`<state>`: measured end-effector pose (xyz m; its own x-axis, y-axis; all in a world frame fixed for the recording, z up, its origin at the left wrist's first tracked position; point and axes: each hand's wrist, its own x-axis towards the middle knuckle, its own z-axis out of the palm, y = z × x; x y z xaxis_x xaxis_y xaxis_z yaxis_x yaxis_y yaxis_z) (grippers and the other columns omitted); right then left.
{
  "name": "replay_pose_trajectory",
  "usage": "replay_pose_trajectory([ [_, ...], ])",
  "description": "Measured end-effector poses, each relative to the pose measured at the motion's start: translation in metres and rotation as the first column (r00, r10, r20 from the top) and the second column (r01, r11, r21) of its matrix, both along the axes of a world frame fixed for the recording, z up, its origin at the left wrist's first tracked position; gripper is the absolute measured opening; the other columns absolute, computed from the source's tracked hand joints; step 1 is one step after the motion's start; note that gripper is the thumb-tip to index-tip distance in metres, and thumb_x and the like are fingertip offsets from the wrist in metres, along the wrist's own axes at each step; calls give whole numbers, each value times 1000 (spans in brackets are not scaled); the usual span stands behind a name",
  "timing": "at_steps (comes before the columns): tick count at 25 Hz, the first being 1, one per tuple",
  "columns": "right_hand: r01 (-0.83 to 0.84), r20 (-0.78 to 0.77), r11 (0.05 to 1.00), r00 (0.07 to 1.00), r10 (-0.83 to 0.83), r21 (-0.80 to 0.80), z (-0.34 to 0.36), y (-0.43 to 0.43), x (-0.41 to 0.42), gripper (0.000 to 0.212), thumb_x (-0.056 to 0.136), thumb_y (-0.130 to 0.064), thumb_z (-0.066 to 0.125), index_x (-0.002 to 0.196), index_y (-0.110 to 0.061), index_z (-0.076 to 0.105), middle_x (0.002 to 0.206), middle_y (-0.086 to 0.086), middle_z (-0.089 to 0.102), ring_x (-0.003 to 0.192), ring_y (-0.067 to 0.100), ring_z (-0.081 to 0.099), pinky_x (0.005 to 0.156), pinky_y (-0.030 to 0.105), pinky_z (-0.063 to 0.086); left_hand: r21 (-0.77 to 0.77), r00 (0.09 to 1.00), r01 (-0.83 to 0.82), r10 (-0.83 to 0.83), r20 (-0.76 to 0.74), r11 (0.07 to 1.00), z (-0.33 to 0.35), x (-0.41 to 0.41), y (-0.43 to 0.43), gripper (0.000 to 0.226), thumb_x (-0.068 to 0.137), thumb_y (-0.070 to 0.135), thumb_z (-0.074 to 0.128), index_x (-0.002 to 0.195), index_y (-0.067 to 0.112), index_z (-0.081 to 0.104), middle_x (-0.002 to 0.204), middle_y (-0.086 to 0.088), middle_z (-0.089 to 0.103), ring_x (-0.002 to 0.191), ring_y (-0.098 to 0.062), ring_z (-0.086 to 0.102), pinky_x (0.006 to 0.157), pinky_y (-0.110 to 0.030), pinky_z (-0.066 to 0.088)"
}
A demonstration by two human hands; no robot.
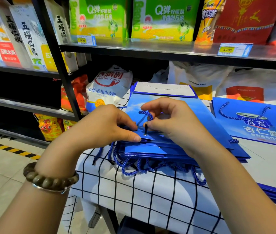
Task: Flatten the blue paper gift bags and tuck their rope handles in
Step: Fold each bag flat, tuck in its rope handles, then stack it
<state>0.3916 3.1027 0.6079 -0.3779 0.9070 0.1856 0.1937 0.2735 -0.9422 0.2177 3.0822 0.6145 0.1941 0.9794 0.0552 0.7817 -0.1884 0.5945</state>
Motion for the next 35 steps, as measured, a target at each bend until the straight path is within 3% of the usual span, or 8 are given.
replay_pose_trajectory([
  [9, 19, 237, 989, 970, -54, 149, -4, 4, 1, 35, 75, 5, 63, 78, -30, 64, 72, -9, 59, 70, 11, 58, 69, 18, 48, 81, 999, 36, -35, -13, 996, 0, 0, 3, 5, 72, 37, 70, 76, 33, 72, 71, 15, 69, 72, 3, 59, 60, -14, 45],
  [14, -137, 454, 957, 891, 7, 255, 12, 5, 9, 34, 82, 1, 50, 92, -26, 69, 88, -5, 69, 81, 11, 60, 72, 16, 46, 363, 965, 119, -21, -263, 924, -10, 9, -6, 16, 89, 24, 52, 87, 33, 39, 65, 4, 51, 63, -17, 47, 52, -35, 38],
  [18, -228, 464, 961, 876, 131, 159, 16, 6, 18, 31, 82, -1, 55, 98, -25, 65, 100, 0, 67, 84, 19, 63, 83, 36, 51, 464, 914, 282, -88, -397, 840, -8, 15, -13, 24, 75, 9, 42, 81, 28, 54, 86, 11, 64, 63, -19, 51, 45, -29, 37],
  [22, -206, 417, 967, 900, 128, 148, 13, 6, 20, 34, 81, 1, 62, 102, -25, 63, 95, -5, 65, 74, 8, 62, 78, 33, 54, 386, 916, -36, 185, -357, 922, -5, 38, -28, 27, 83, 46, 45, 88, 31, 67, 106, 9, 68, 90, -14, 59, 61, -24, 32],
  [26, -176, 294, 983, 943, 154, 48, 11, 2, 19, 36, 82, 8, 57, 100, -23, 62, 94, 3, 63, 72, 18, 65, 68, 39, 58, 375, 777, -207, 385, -498, 903, -1, 65, -33, 35, 89, 55, 40, 98, 28, 59, 97, 2, 61, 83, -19, 52, 60, -27, 29],
  [31, -124, 195, 990, 975, 108, 69, 5, 0, 20, 37, 79, 5, 62, 87, -31, 61, 91, 0, 64, 82, 31, 65, 69, 48, 57, 391, 791, -186, 374, -485, 902, -2, 68, -37, 10, 97, 33, 32, 87, 31, 29, 101, 4, 56, 74, -16, 33, 48, -29, 19],
  [33, -120, 239, 985, 967, 88, 122, 3, 0, 20, 42, 79, 5, 61, 86, -36, 59, 90, -6, 64, 73, 24, 65, 68, 44, 57, 338, 827, -161, 314, -467, 927, -2, 66, -35, 12, 97, 30, 30, 87, 29, 24, 102, 3, 56, 78, -19, 38, 67, -29, 33],
  [35, -137, 270, 979, 959, 92, 152, 2, 0, 19, 46, 81, 7, 57, 87, -39, 57, 93, -7, 65, 66, 16, 62, 68, 37, 56, 297, 859, -103, 235, -454, 949, 0, 62, -33, 14, 98, 28, 29, 86, 26, 25, 105, 3, 57, 92, -20, 49, 104, -29, 23],
])
